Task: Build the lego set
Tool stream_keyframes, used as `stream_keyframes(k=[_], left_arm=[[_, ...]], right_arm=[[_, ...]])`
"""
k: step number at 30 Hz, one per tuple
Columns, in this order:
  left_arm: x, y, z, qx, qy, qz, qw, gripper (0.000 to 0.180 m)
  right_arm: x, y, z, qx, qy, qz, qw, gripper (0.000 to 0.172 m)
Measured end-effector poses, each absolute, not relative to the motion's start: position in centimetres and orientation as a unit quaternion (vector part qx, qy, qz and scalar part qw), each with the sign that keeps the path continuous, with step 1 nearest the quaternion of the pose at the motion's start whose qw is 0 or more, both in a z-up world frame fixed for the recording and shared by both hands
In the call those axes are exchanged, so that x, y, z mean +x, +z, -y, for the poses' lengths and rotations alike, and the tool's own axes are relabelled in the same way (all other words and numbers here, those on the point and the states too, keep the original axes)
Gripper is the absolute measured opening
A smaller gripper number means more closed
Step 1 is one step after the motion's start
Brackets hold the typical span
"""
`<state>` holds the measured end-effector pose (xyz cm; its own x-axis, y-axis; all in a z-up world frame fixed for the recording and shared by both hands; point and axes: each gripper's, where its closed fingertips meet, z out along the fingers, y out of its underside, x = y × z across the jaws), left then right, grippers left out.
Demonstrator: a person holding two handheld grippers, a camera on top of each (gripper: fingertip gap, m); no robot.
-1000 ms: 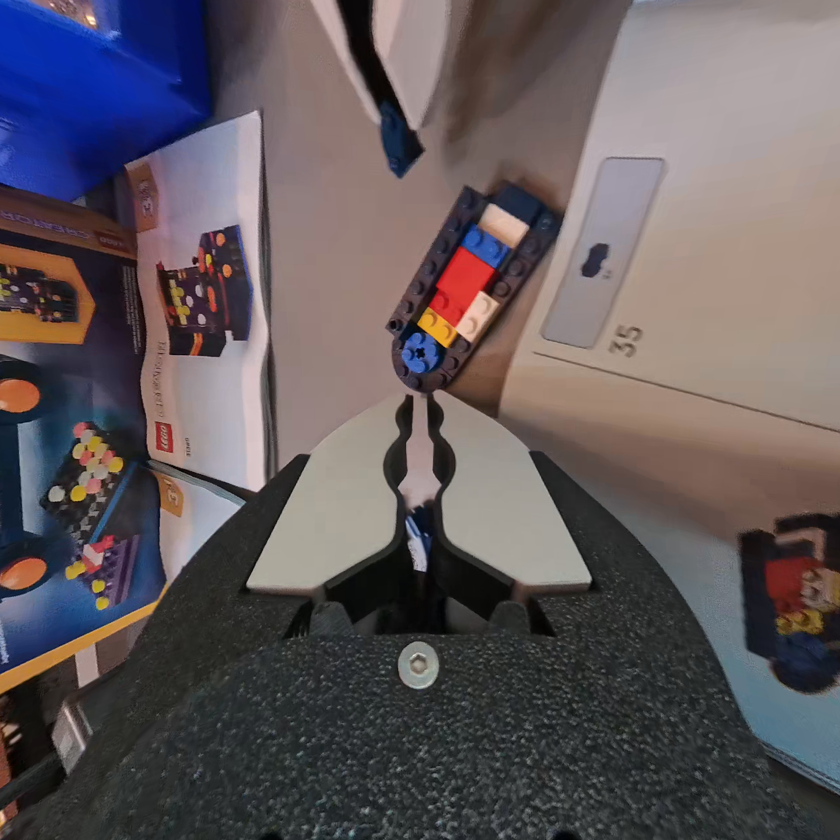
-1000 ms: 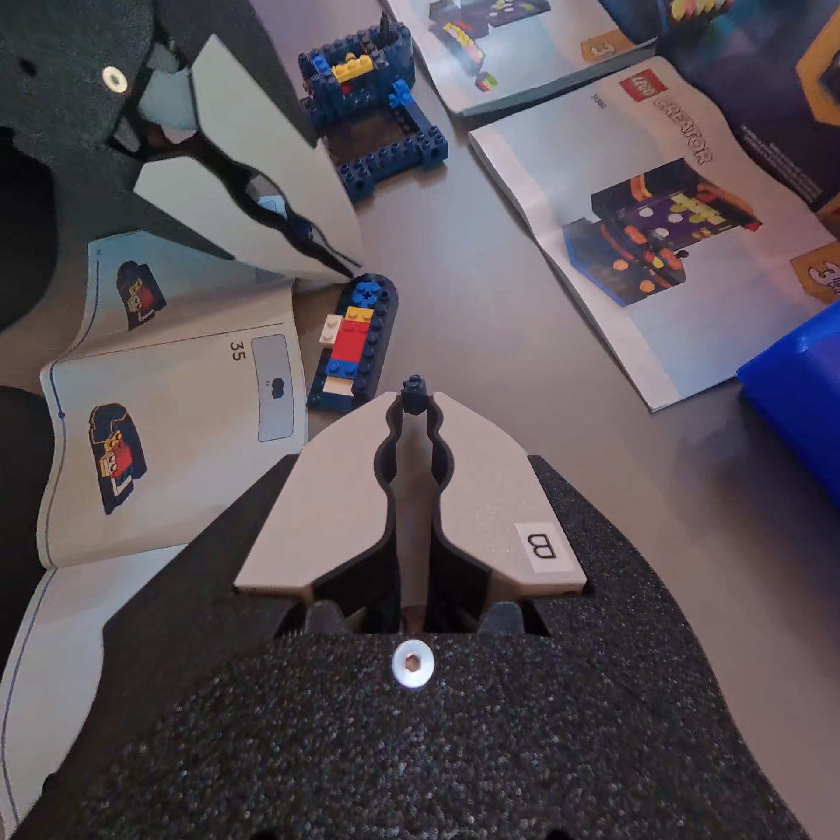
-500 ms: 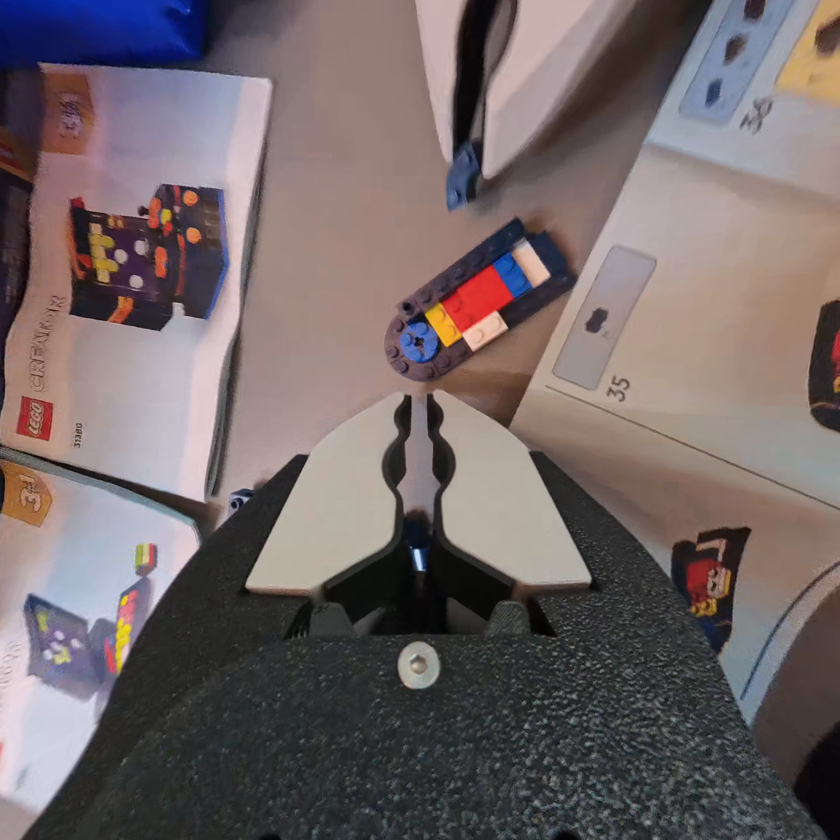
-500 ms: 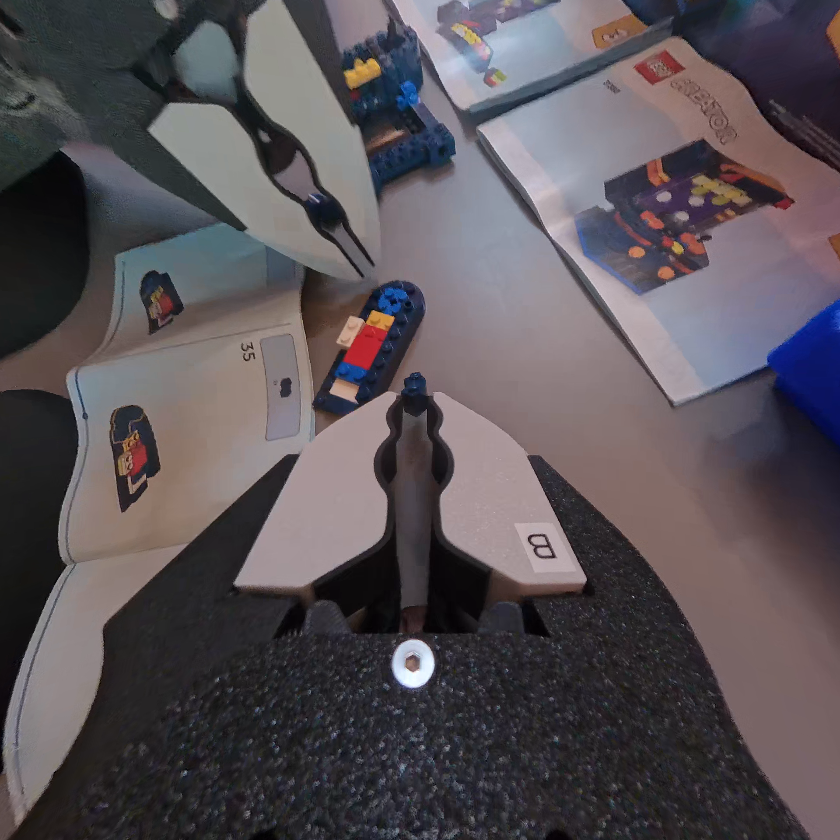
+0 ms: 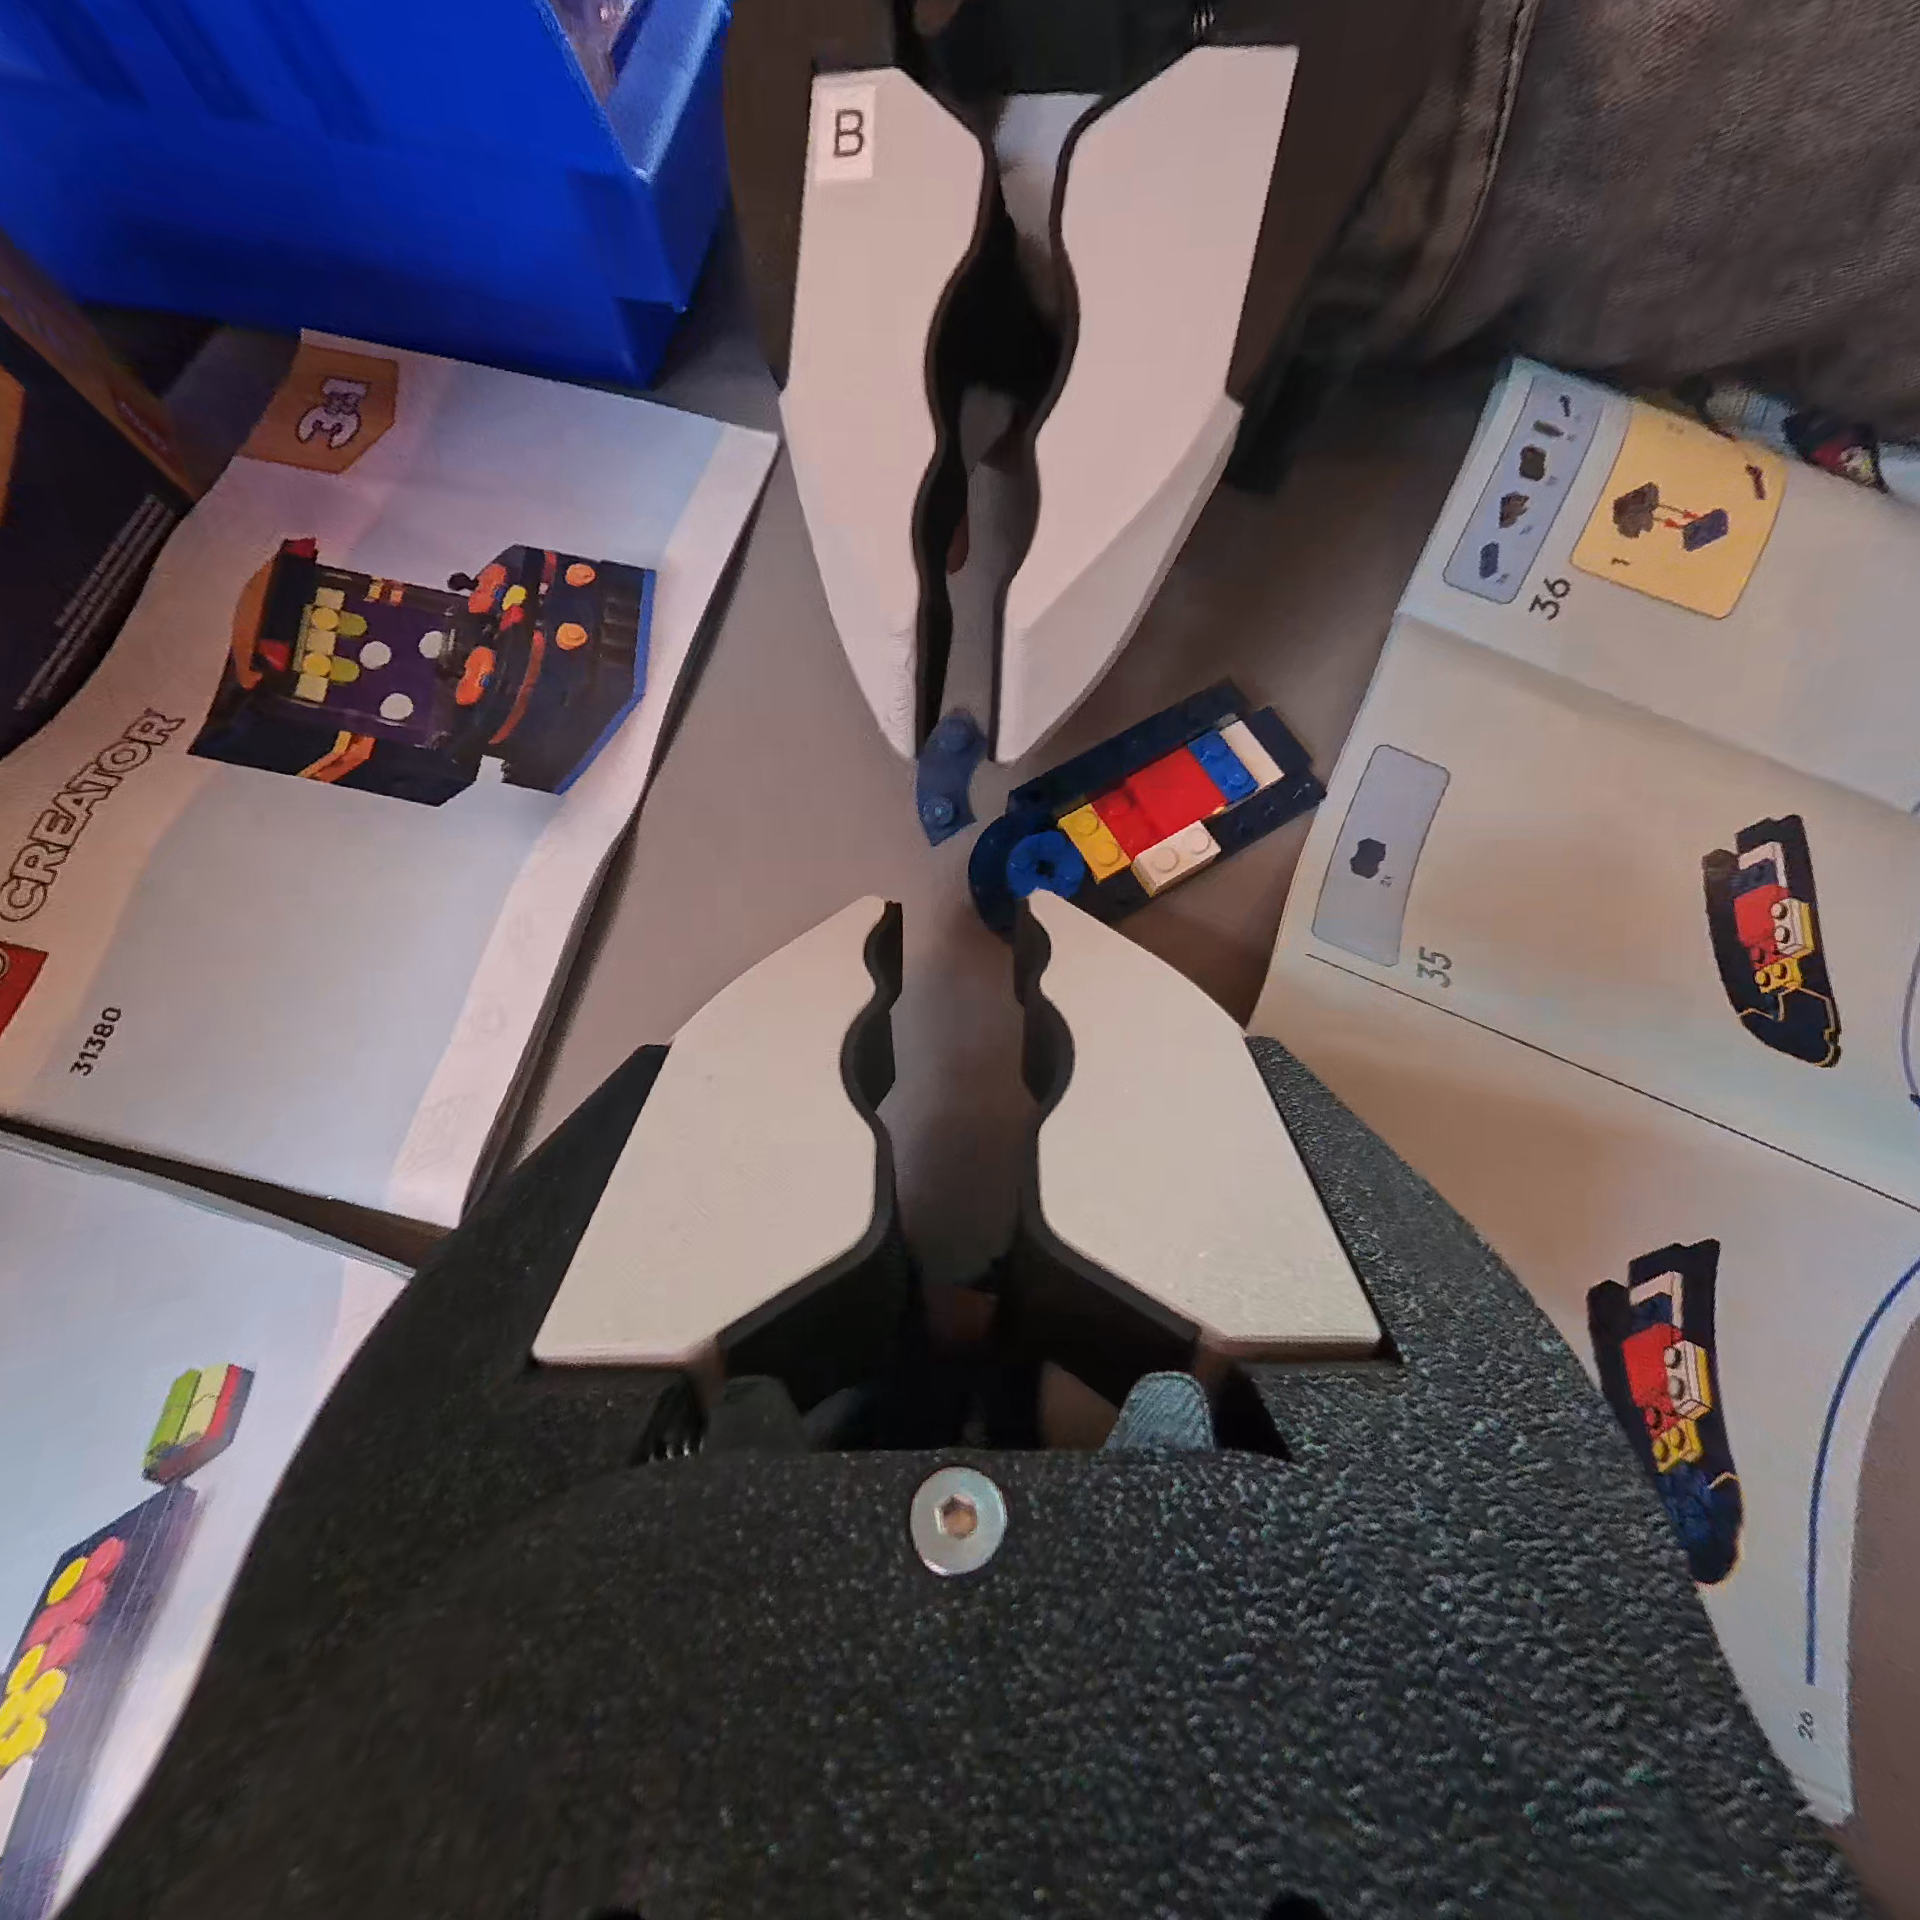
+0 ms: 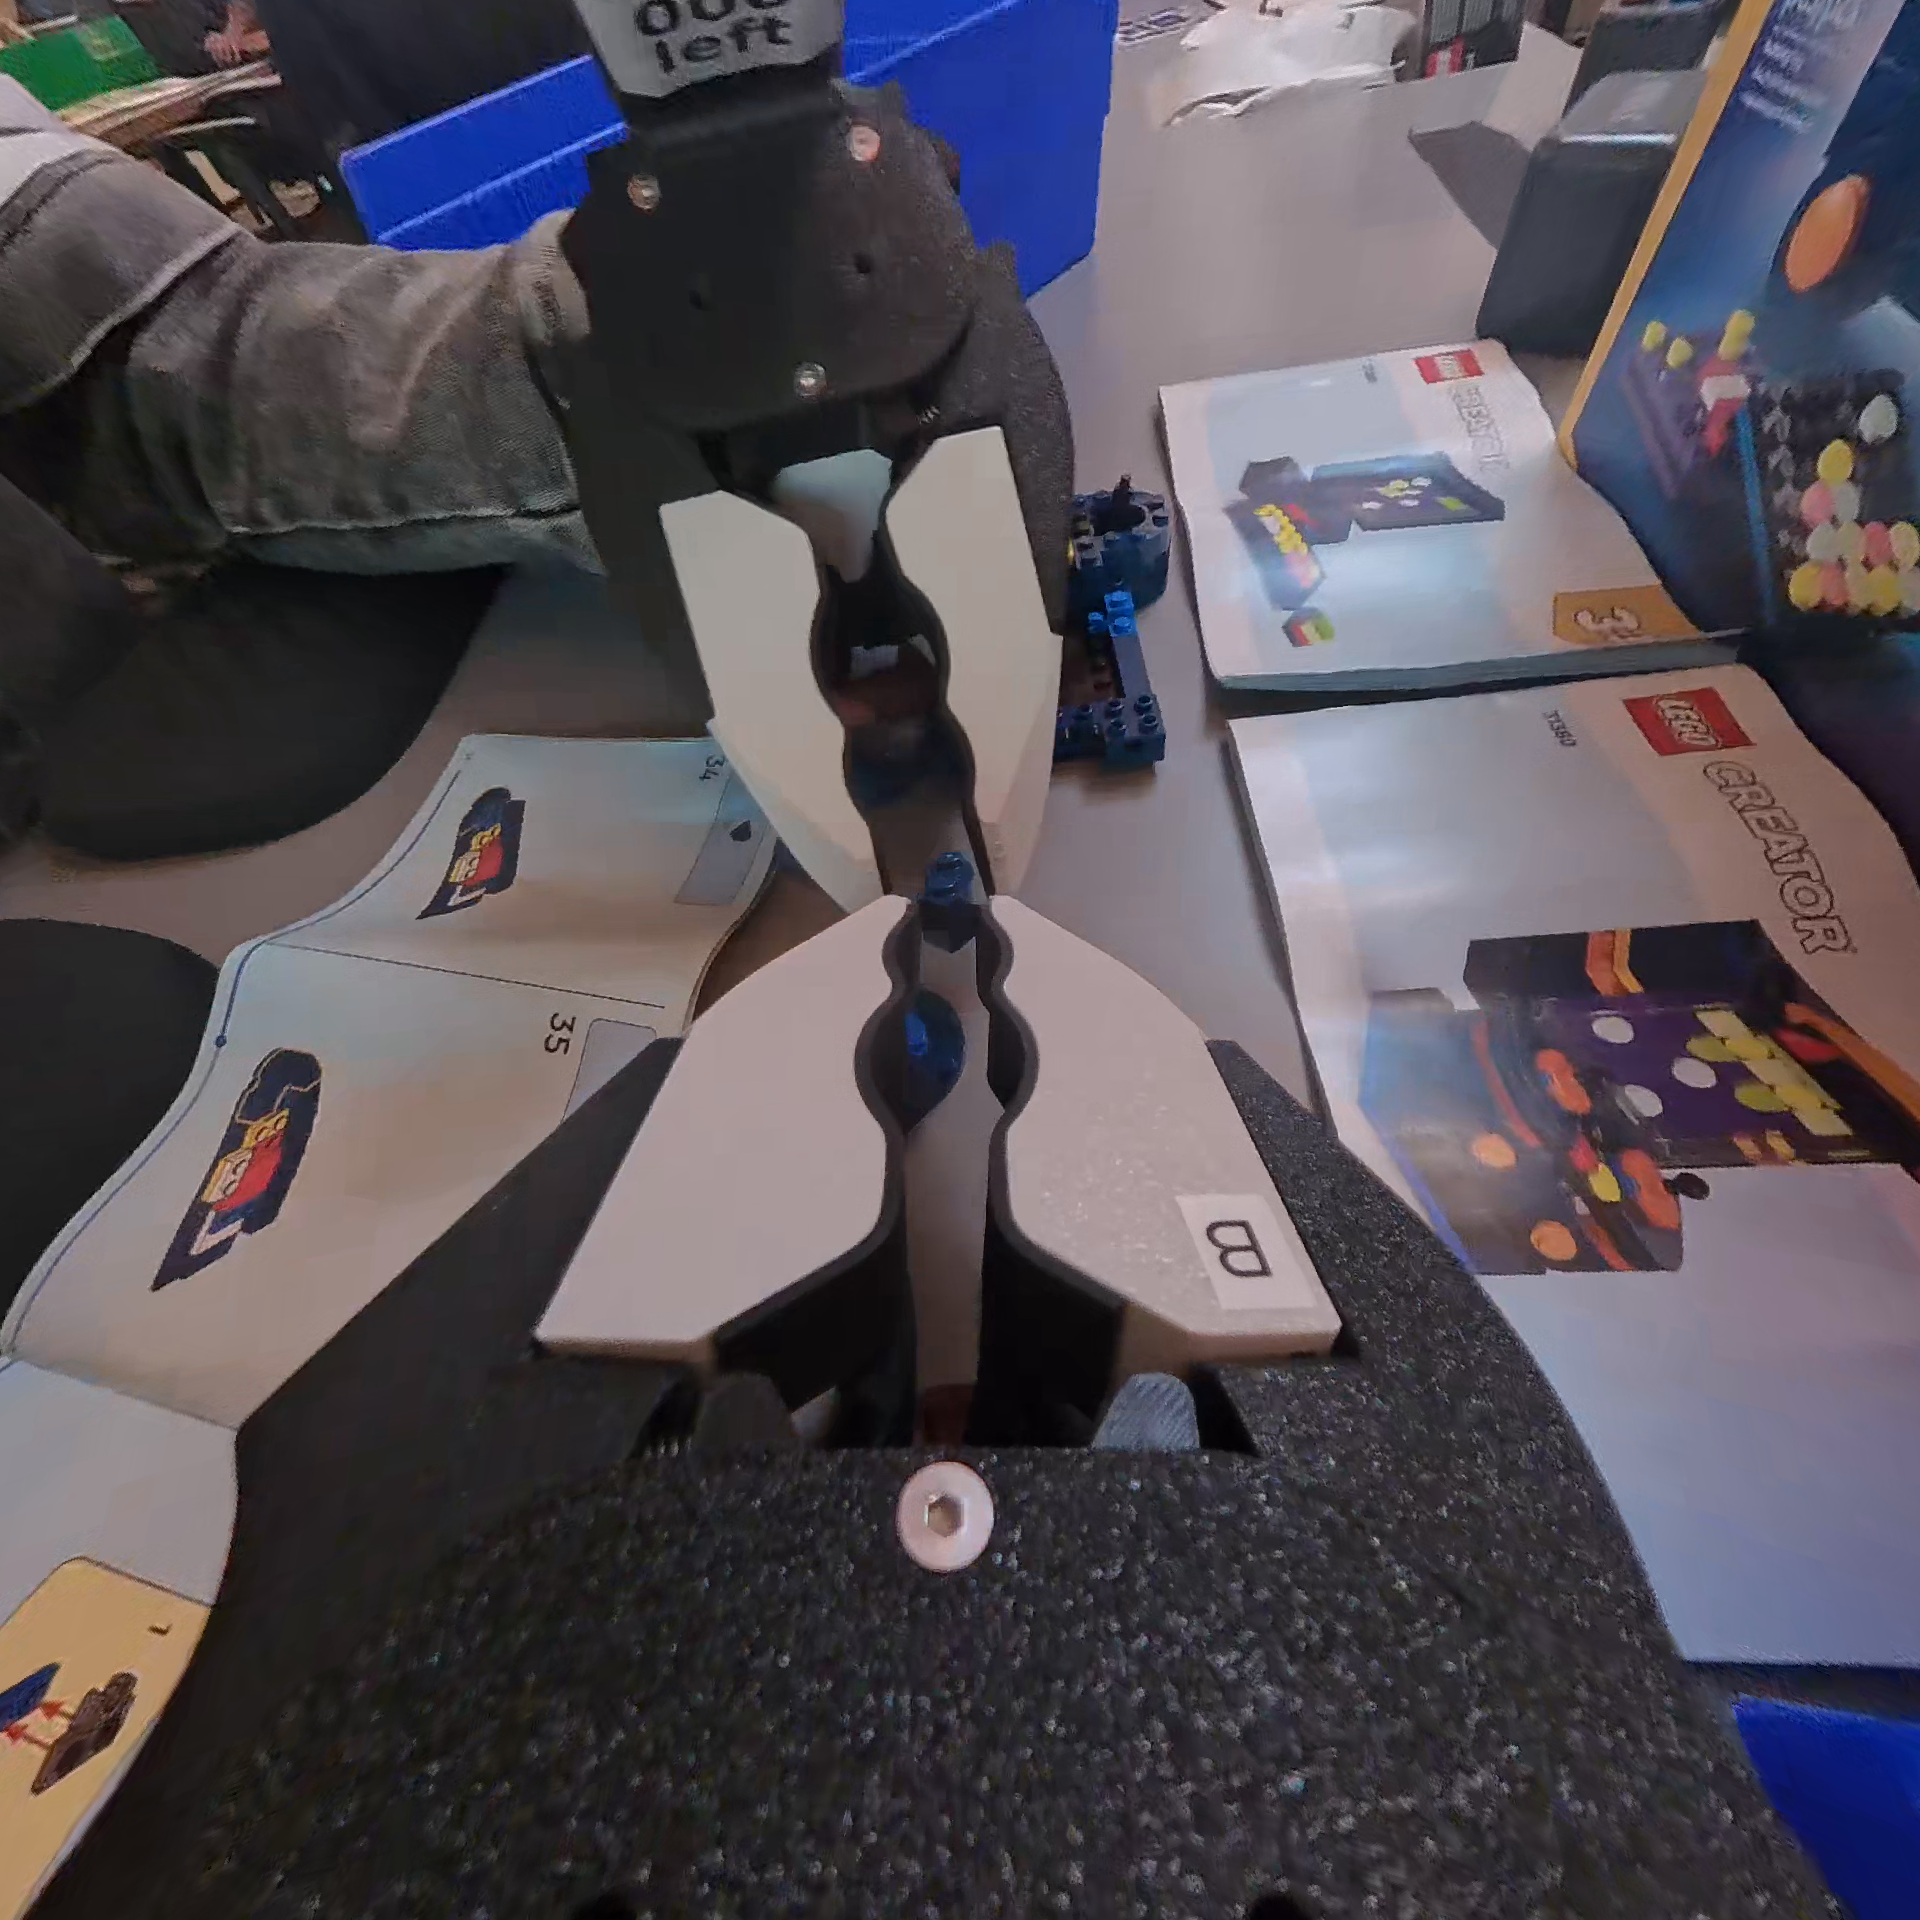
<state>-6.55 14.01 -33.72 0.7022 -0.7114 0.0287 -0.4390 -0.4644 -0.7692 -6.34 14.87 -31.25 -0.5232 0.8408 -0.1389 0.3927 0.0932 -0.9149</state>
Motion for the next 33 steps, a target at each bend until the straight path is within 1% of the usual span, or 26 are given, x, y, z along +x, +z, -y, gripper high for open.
stream_keyframes(k=[2,5,11,17,19,22,23,25,26,29,30,33], left_arm=[[-6.6,-33.3,-14.3,-0.828,-0.190,-0.336,0.407,0.020],[-6.4,-32.2,-14.6,-0.809,-0.203,-0.328,0.443,0.017],[-5.6,-30.6,-15.0,-0.771,-0.173,-0.348,0.505,0.008],[-5.7,-31.0,-15.0,-0.772,-0.150,-0.363,0.500,0.012],[-5.6,-31.0,-14.9,-0.769,-0.149,-0.368,0.500,0.008],[-5.7,-30.7,-15.0,-0.772,-0.144,-0.363,0.502,0.008],[-5.8,-30.8,-15.0,-0.781,-0.140,-0.358,0.493,0.008],[-6.6,-31.6,-15.2,-0.799,-0.095,-0.363,0.471,0.008],[-6.9,-32.0,-15.3,-0.804,-0.074,-0.365,0.464,0.008],[-7.1,-33.0,-15.3,-0.822,-0.055,-0.362,0.436,0.008],[-7.1,-33.2,-15.3,-0.826,-0.048,-0.363,0.429,0.008],[-7.2,-33.6,-15.2,-0.830,-0.037,-0.369,0.418,0.008]], right_arm=[[-6.2,-31.0,-15.1,-0.423,0.506,0.710,0.247,0.010],[-6.0,-30.6,-15.1,-0.416,0.512,0.704,0.262,0.010],[-5.9,-30.4,-15.0,-0.408,0.514,0.706,0.266,0.010],[-6.0,-30.2,-14.8,-0.398,0.517,0.706,0.275,0.010],[-5.9,-30.2,-14.7,-0.396,0.517,0.707,0.275,0.010],[-5.9,-30.0,-14.8,-0.396,0.521,0.703,0.279,0.010],[-5.9,-30.1,-14.9,-0.399,0.516,0.706,0.277,0.013],[-6.0,-30.4,-15.4,-0.412,0.485,0.716,0.287,0.031],[-6.1,-30.5,-15.7,-0.417,0.466,0.722,0.295,0.031],[-6.5,-31.5,-15.8,-0.431,0.403,0.751,0.297,0.022],[-6.6,-31.9,-15.7,-0.436,0.383,0.760,0.293,0.021],[-6.9,-32.3,-15.3,-0.443,0.363,0.769,0.282,0.018]])
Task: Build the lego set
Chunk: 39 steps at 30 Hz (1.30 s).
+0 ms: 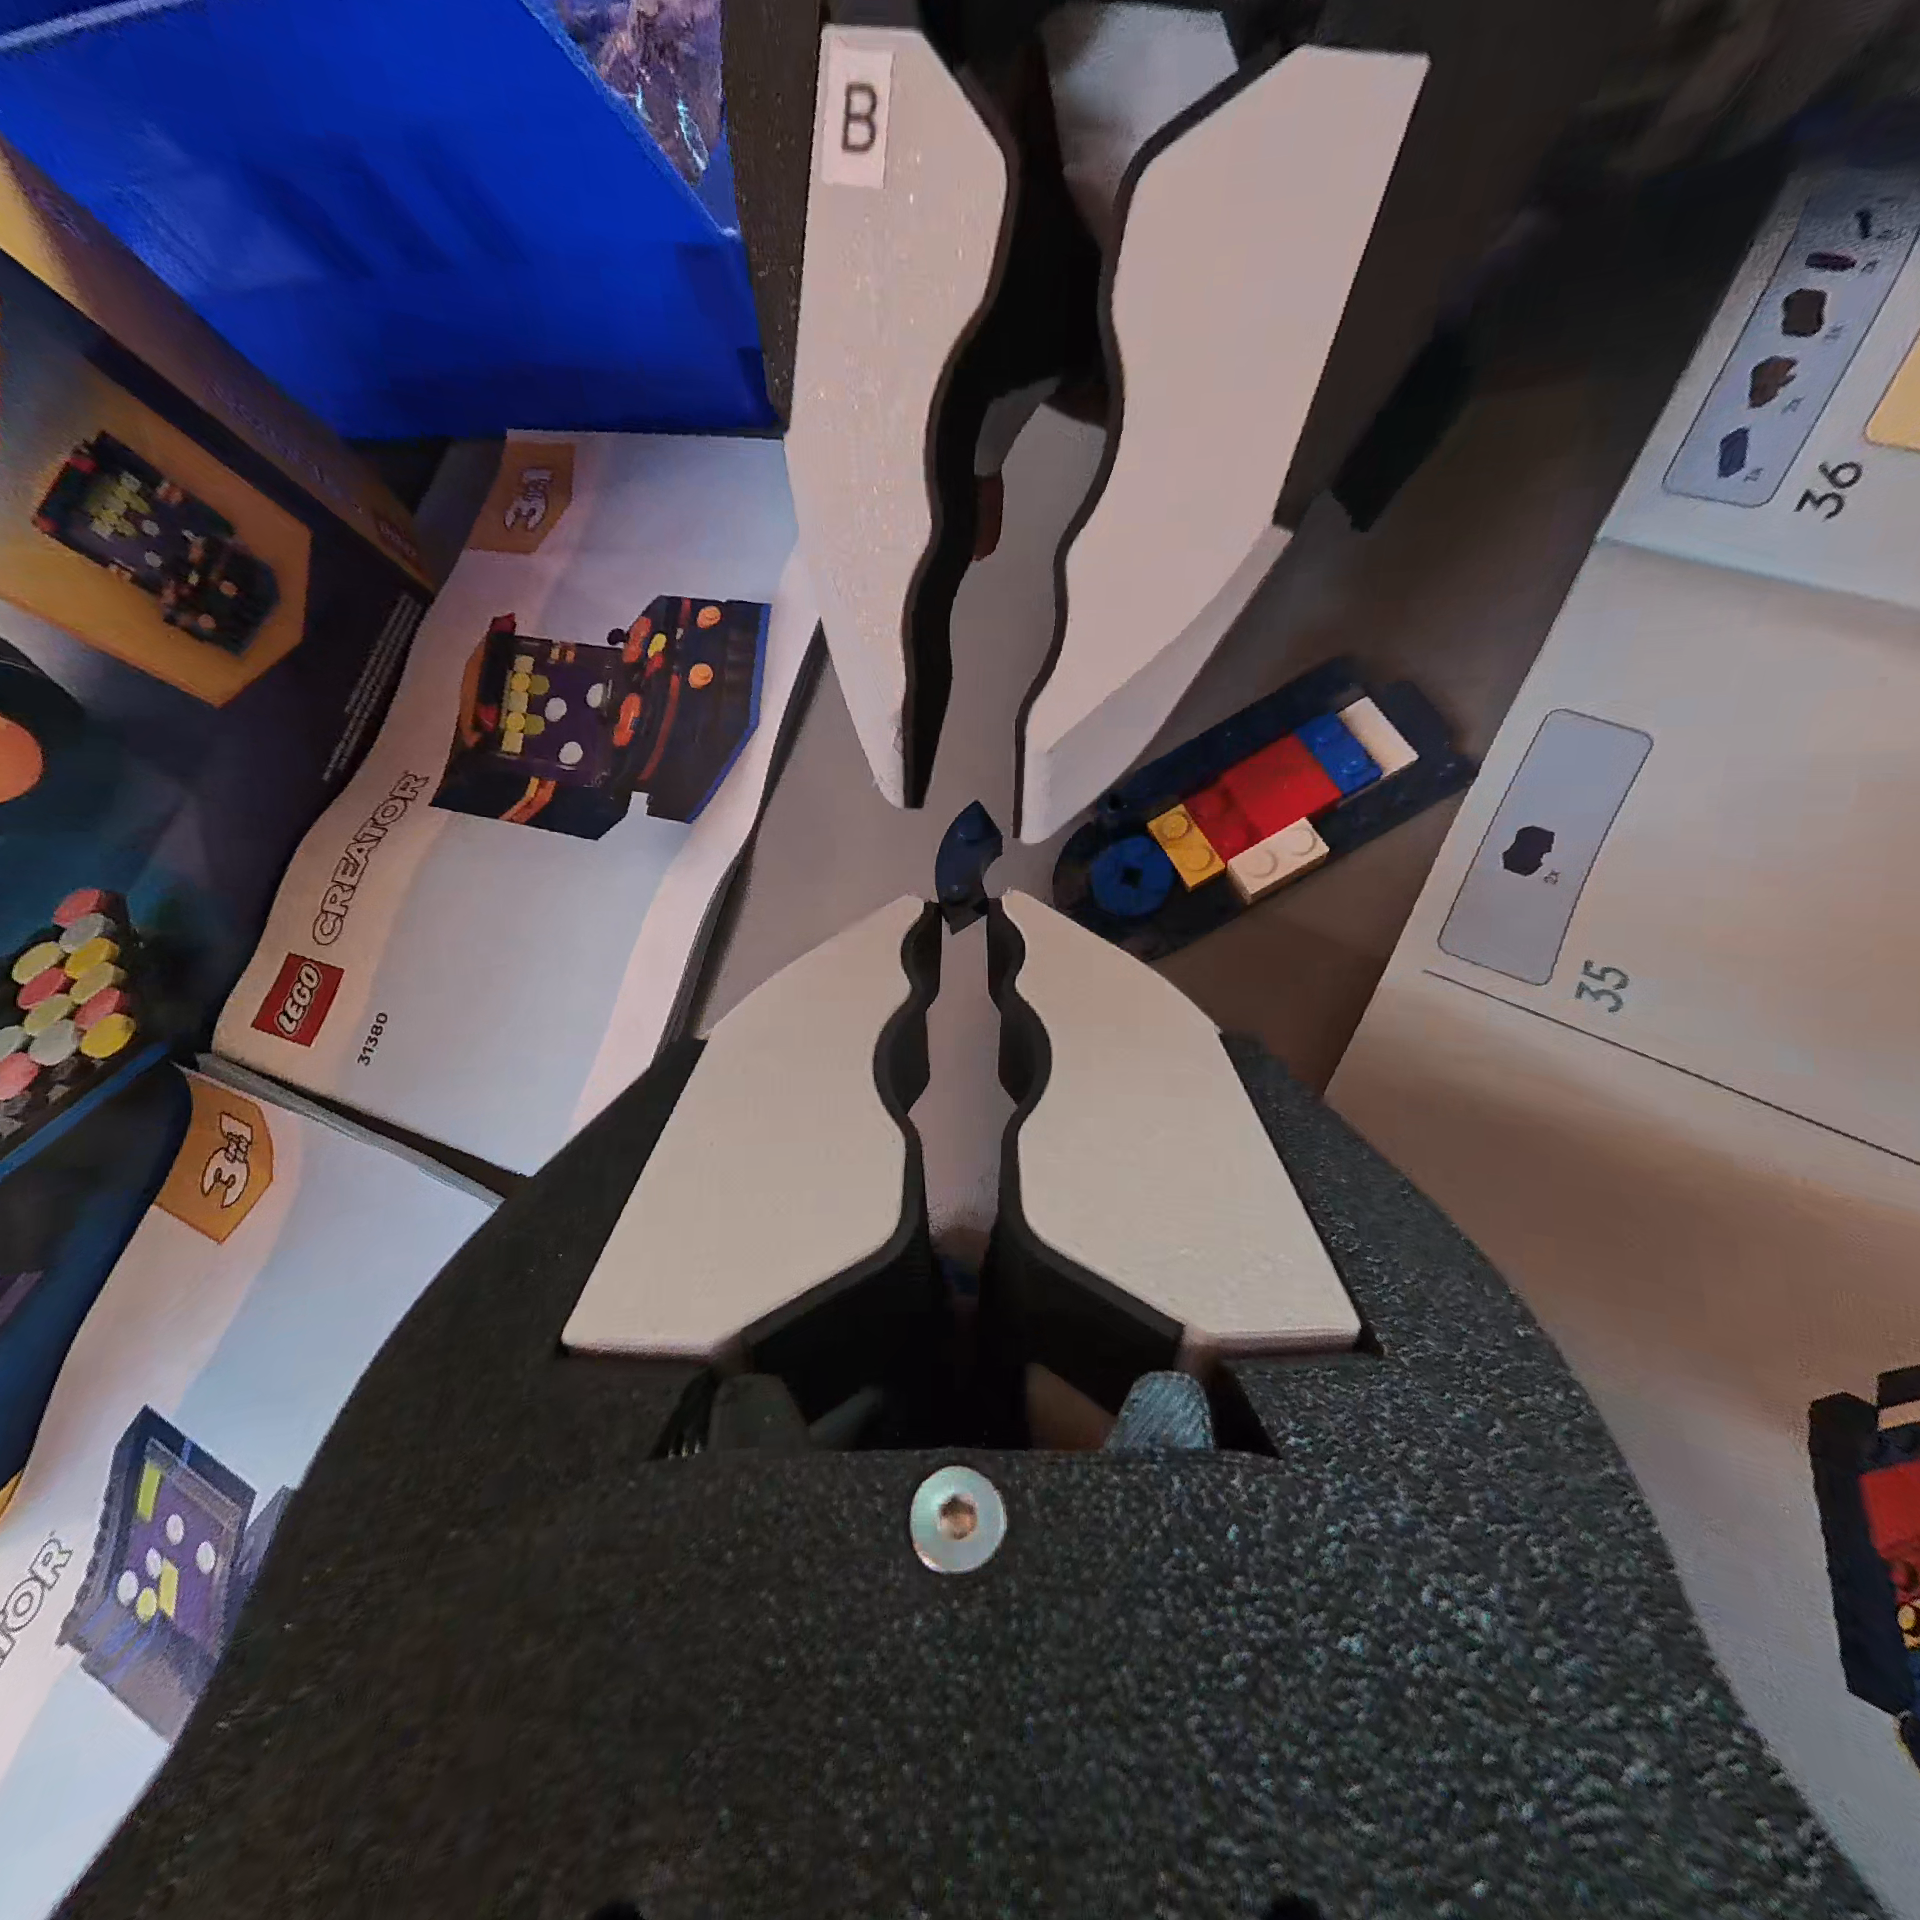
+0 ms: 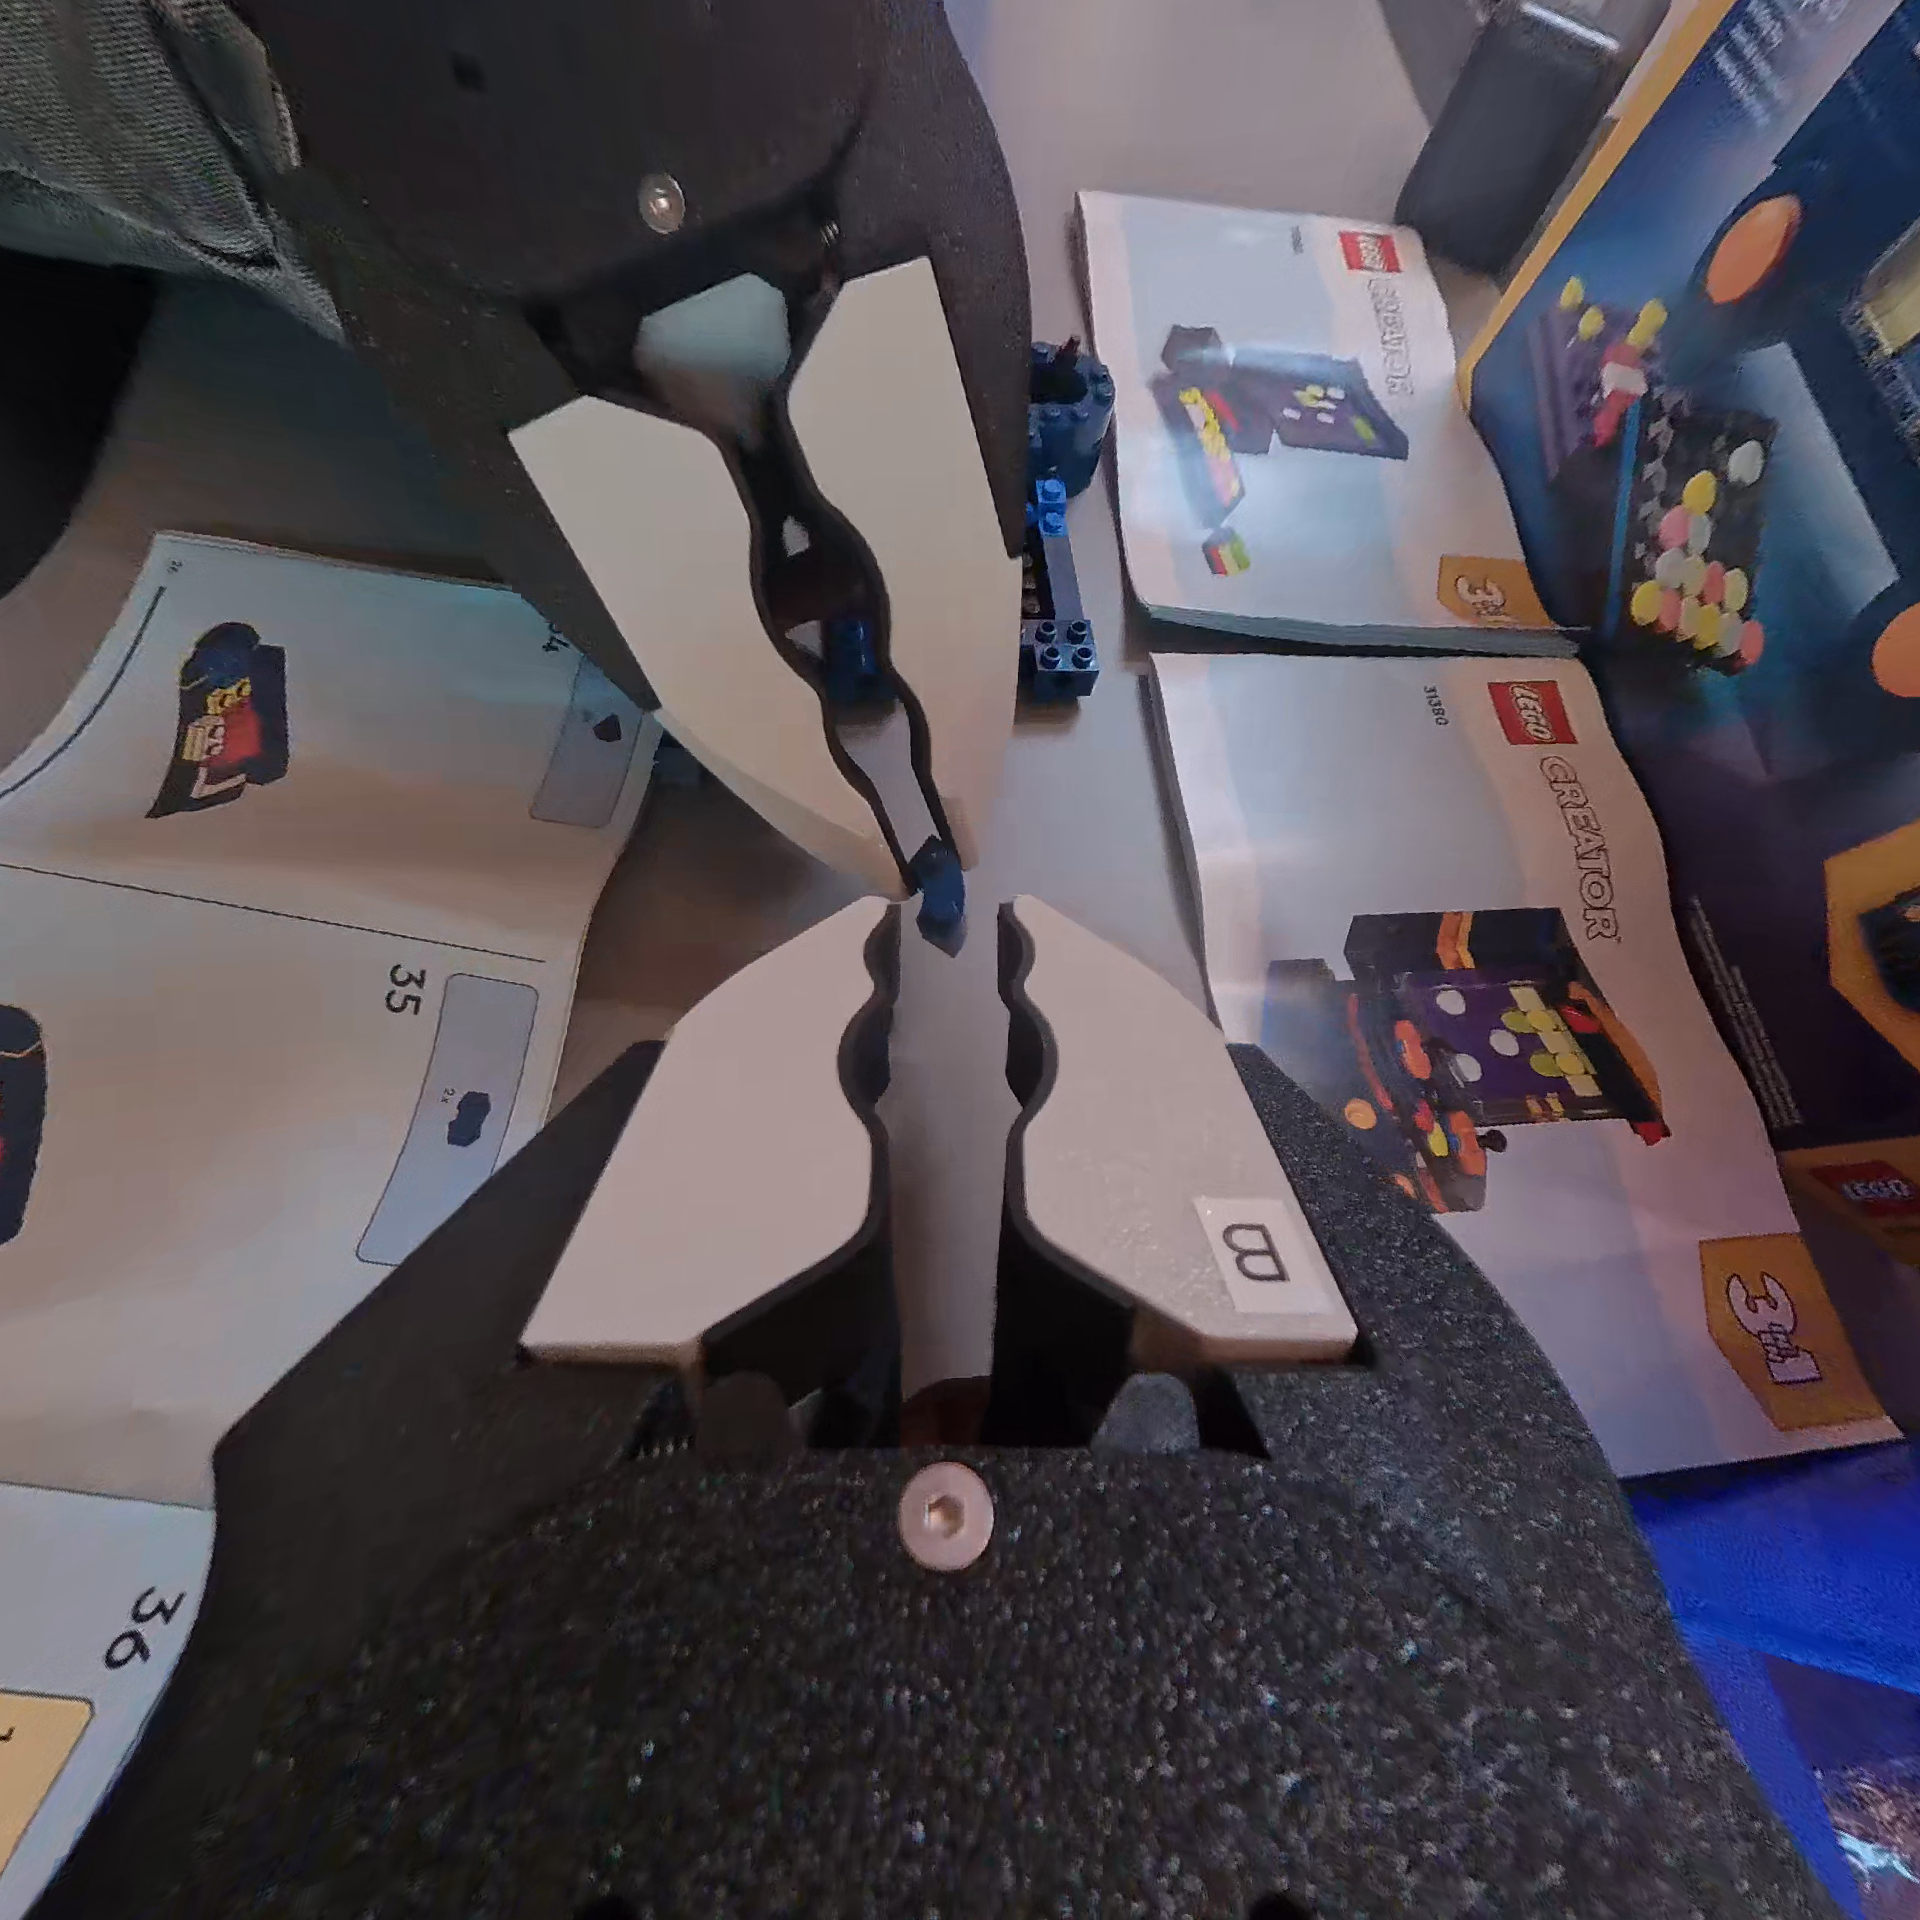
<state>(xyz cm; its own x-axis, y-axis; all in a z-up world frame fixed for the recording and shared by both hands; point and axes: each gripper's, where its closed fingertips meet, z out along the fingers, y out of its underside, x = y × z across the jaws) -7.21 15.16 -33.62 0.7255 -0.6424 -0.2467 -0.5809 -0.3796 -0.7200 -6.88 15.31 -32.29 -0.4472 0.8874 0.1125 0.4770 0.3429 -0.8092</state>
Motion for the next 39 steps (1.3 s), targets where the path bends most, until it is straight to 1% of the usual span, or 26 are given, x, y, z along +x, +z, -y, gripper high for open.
stream_keyframes(k=[7,9,14,21,25,27,28,29,34,39], left_arm=[[-6.8,-33.8,-15.0,-0.829,-0.035,-0.379,0.411,0.008],[-6.6,-33.8,-14.9,-0.828,-0.037,-0.379,0.411,0.008],[-6.4,-34.1,-14.9,-0.830,-0.047,-0.378,0.408,0.008],[-5.8,-35.2,-14.5,-0.838,-0.071,-0.382,0.383,0.008],[-5.6,-35.2,-14.5,-0.834,-0.076,-0.389,0.383,0.008],[-5.7,-35.2,-14.3,-0.835,-0.084,-0.388,0.380,0.012],[-5.8,-35.2,-14.1,-0.837,-0.092,-0.388,0.373,0.020],[-5.9,-35.1,-14.0,-0.839,-0.102,-0.386,0.369,0.020],[-5.8,-34.8,-14.0,-0.836,-0.105,-0.383,0.378,0.009],[-6.4,-34.9,-14.4,-0.837,-0.083,-0.380,0.384,0.005]], right_arm=[[-7.1,-32.5,-14.9,-0.444,0.340,0.780,0.281,0.013],[-7.0,-32.7,-14.7,-0.435,0.334,0.789,0.279,0.008],[-6.8,-33.0,-14.7,-0.432,0.332,0.793,0.272,0.007],[-6.3,-34.2,-14.4,-0.441,0.331,0.805,0.219,0.007],[-6.1,-34.5,-14.5,-0.455,0.328,0.803,0.201,0.007],[-6.1,-34.6,-14.5,-0.463,0.329,0.800,0.195,0.007],[-6.0,-34.6,-14.6,-0.467,0.330,0.798,0.191,0.007],[-6.0,-34.6,-14.6,-0.473,0.332,0.795,0.186,0.007],[-6.0,-34.7,-14.6,-0.496,0.350,0.777,0.164,0.007],[-5.8,-34.7,-14.9,-0.499,0.349,0.776,0.163,0.007]])
